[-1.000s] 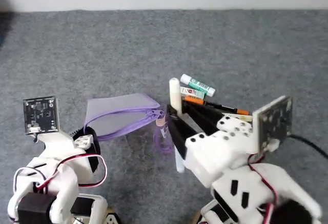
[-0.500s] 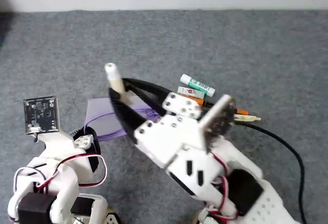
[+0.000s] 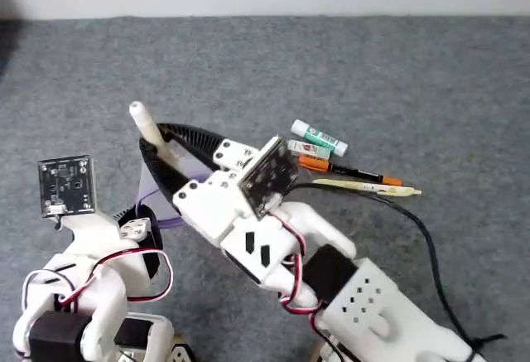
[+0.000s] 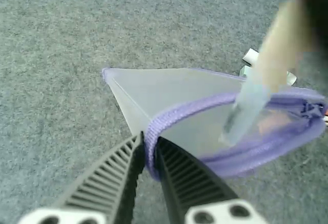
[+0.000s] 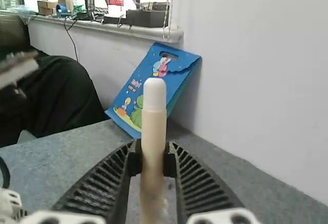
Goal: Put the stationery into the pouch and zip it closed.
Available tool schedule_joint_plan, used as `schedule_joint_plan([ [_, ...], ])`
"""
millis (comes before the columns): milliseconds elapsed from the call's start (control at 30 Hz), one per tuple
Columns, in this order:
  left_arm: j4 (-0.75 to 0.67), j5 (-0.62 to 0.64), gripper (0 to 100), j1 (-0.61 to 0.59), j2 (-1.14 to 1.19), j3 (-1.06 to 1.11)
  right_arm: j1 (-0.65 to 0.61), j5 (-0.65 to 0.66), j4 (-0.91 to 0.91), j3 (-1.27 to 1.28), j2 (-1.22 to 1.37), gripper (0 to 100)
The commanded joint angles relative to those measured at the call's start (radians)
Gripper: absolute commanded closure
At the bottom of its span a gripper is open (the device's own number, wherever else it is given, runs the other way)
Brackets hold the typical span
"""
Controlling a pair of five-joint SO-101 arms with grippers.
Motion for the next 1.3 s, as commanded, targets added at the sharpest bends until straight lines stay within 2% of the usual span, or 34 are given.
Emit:
schedule_joint_plan([
  [0, -0.021, 0.011, 99, 0.008, 0.018, -0.002, -0.007, 0.048, -0.094, 0.103, -0.062, 99.1],
  [100, -0.02, 0.011, 99, 0.008, 0.018, -0.004, -0.007, 0.072, -0.081, 0.153, -0.134, 99.0],
  [400, -0.021, 0.011, 99, 0.008, 0.018, -0.002, -0.03, 0.072, 0.326, 0.153, -0.371, 98.3],
  [567, -0.021, 0.011, 99, 0.008, 0.018, -0.002, -0.071, 0.074, 0.458, 0.153, -0.412, 82.8],
  [633, -0.02, 0.011, 99, 0.008, 0.018, -0.002, -0.073, 0.074, 0.473, 0.152, -0.417, 79.4],
  [867, -0.02, 0.011, 99, 0.008, 0.018, -0.002, -0.068, 0.068, 0.584, 0.028, -0.409, 86.4],
  [967, -0.018, 0.011, 99, 0.008, 0.018, -0.002, -0.004, 0.037, 0.694, -0.038, -0.407, 87.6],
  [1267, -0.018, 0.011, 99, 0.002, 0.015, -0.002, 0.328, 0.009, 1.064, -0.152, -0.361, 87.6],
])
